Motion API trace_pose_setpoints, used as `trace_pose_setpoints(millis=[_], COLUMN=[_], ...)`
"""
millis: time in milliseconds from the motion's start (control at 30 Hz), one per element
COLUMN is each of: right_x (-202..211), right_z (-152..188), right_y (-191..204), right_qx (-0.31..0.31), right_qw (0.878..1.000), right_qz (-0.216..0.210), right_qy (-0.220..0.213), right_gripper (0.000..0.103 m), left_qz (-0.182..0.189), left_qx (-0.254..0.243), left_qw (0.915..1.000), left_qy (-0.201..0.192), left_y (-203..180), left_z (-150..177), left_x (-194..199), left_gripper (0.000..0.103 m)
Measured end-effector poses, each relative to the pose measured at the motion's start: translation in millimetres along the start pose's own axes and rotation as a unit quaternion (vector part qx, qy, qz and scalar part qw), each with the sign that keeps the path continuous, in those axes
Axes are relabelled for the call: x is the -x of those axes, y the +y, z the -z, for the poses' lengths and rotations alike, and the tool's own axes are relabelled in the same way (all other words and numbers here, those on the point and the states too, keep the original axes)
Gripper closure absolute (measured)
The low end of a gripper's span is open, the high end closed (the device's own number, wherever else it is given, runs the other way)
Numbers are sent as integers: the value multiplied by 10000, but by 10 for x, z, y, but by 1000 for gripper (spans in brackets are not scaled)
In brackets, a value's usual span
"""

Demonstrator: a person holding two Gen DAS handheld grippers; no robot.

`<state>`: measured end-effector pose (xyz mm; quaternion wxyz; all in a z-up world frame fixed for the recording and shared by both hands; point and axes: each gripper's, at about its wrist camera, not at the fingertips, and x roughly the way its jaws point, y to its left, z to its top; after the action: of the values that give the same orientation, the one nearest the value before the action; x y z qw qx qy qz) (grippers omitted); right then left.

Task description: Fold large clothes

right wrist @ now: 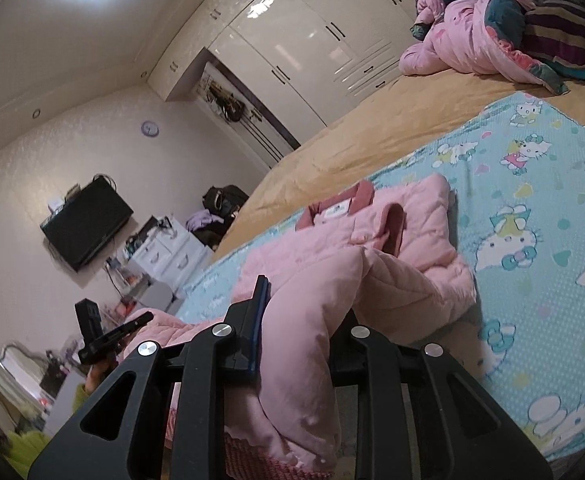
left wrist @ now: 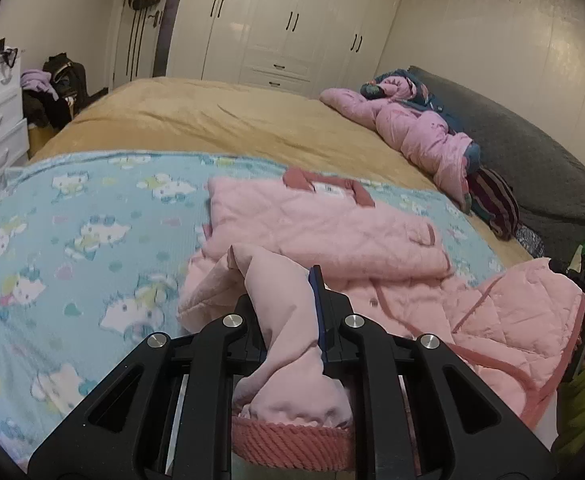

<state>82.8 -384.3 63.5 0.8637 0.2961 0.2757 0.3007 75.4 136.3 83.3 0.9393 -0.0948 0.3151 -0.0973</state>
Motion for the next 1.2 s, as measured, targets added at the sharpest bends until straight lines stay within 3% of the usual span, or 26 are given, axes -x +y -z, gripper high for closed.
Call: trace_pose_setpoints(millis=[567,1200], right_x=[-273,-1014], right_z=[-554,-975], right_y=[-195,-687], right_qx=[-456,-902], right_qw=[9985,9934], right_qz=[79,707], right_qy=[-308,-1], right_gripper=[82,82], left_qz=[-58,-616], left_qx=[202,277], left_qw=[9995,9976], left_qy=[-224,154], left_y=[55,280], left_z=[-663,-1038], left_x=[-233,-998], left_gripper=[94,94])
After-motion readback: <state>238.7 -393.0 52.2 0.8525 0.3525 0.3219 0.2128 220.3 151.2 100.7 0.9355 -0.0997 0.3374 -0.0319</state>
